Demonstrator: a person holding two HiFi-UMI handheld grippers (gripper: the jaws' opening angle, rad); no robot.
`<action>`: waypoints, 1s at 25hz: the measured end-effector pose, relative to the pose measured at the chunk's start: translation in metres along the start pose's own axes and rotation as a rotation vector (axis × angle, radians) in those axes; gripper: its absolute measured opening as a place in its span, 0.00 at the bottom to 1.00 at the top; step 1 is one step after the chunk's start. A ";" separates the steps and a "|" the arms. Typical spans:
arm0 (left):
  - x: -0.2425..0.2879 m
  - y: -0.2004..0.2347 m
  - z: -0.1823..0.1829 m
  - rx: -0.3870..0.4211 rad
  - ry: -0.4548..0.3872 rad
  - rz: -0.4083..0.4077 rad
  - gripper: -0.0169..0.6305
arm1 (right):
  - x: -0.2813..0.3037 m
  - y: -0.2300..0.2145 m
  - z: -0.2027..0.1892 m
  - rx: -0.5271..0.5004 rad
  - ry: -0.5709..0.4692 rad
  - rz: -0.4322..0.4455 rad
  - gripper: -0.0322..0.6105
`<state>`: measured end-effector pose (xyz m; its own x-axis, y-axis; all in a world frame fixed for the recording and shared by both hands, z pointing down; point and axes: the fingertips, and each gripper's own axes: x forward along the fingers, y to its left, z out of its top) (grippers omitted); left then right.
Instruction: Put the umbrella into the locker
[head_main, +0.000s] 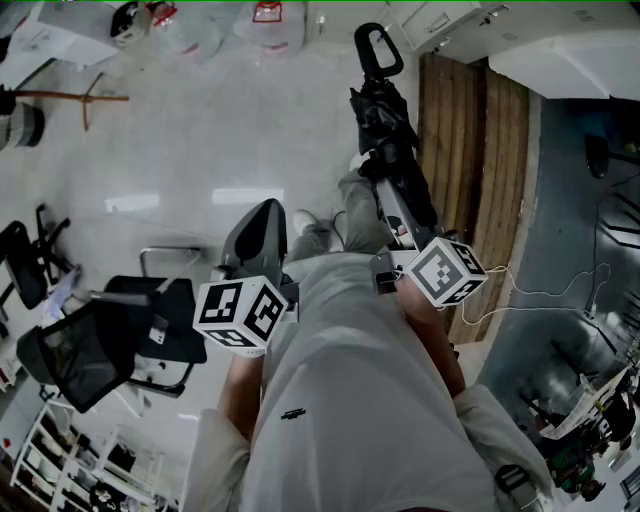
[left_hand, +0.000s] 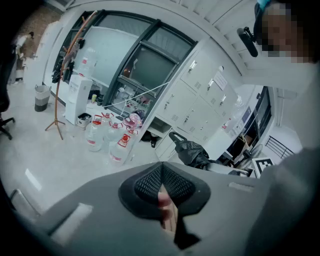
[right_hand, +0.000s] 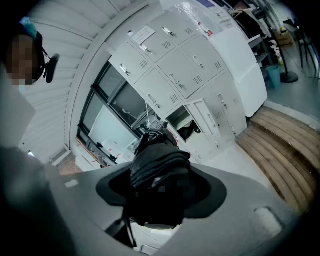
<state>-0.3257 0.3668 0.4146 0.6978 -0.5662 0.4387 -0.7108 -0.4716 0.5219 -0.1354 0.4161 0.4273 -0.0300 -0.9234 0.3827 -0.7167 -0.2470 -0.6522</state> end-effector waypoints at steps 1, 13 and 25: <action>-0.005 -0.009 -0.004 0.006 -0.008 -0.002 0.05 | -0.012 0.000 -0.003 0.006 0.009 0.012 0.47; -0.007 -0.096 -0.022 0.069 -0.023 -0.034 0.05 | -0.084 -0.023 0.009 0.046 0.021 0.067 0.47; 0.015 -0.174 -0.047 0.090 -0.038 -0.008 0.05 | -0.126 -0.073 0.042 0.088 0.066 0.152 0.47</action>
<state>-0.1877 0.4718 0.3645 0.7011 -0.5865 0.4056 -0.7113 -0.5341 0.4570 -0.0498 0.5380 0.3992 -0.1805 -0.9316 0.3156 -0.6371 -0.1337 -0.7591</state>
